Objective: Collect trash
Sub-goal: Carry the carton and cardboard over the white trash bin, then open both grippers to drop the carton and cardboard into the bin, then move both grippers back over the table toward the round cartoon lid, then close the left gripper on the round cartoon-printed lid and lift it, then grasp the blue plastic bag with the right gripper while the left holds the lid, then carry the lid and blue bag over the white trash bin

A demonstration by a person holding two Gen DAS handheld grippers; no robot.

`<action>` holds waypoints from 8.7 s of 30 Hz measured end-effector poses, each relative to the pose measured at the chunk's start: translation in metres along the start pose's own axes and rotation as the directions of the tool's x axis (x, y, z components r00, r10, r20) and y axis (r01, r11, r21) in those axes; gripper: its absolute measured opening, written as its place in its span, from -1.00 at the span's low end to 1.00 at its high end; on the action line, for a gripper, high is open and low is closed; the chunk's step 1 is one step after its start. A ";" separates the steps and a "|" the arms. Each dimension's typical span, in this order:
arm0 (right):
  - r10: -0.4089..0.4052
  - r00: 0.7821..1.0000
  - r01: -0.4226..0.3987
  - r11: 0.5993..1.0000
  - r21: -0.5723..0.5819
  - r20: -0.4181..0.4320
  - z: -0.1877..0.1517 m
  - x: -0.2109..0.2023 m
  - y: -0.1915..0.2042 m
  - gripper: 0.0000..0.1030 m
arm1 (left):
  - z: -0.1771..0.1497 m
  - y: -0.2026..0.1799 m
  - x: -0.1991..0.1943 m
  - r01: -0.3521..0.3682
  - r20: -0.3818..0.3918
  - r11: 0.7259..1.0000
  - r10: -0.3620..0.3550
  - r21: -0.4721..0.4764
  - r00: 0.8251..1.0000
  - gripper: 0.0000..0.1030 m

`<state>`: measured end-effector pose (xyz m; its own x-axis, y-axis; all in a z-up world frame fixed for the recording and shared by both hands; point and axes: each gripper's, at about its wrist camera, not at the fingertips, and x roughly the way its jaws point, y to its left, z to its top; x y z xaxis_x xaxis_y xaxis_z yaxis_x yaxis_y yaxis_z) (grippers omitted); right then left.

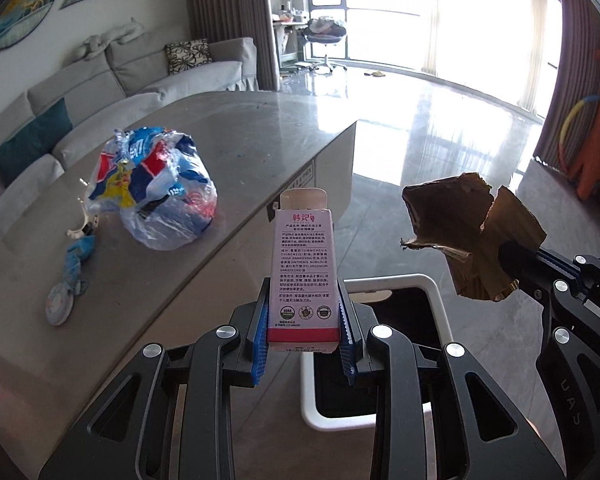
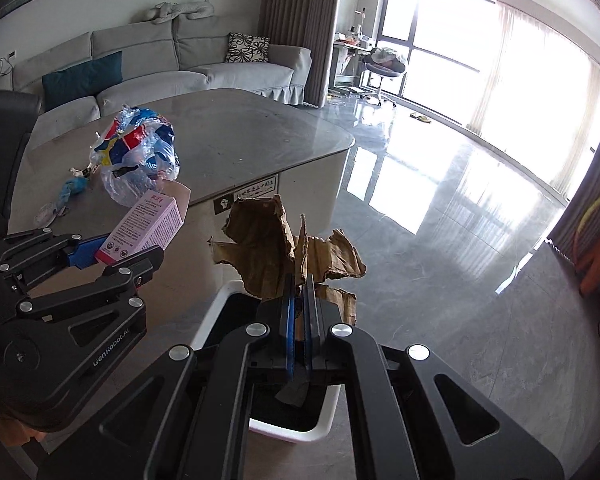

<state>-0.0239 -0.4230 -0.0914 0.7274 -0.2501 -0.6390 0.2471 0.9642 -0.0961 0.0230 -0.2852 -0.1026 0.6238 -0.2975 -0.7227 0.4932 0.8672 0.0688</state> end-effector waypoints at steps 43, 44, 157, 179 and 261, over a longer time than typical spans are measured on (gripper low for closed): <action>-0.024 0.998 0.026 0.999 0.047 -0.050 -0.011 0.028 -0.033 -0.93 | 0.011 -0.041 0.046 0.014 -0.036 0.993 -0.010 0.115 0.999 0.55; -0.024 0.999 0.026 0.999 0.045 -0.048 -0.011 0.028 -0.034 -0.93 | 0.012 -0.040 0.045 0.011 -0.033 0.993 -0.007 0.114 0.999 0.55; 0.210 0.977 -0.195 0.949 -0.249 0.038 0.075 0.063 0.209 0.91 | -0.024 0.302 0.102 -0.357 -0.199 0.836 0.299 -0.416 0.933 0.31; 0.262 0.963 -0.240 0.938 -0.250 0.058 0.078 0.052 0.227 0.91 | -0.019 0.302 0.043 -0.392 -0.116 0.836 0.378 -0.384 0.919 0.16; 0.396 0.918 -0.377 0.882 -0.283 0.011 0.094 0.053 0.284 -0.60 | -0.024 0.341 -0.007 -0.445 -0.105 0.813 0.439 -0.376 0.892 0.17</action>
<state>0.1451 -0.1707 -0.0810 0.7725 0.1513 -0.6167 -0.2375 0.9696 -0.0596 0.1720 0.0227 -0.0904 0.7094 0.1577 -0.6869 -0.1047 0.9874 0.1185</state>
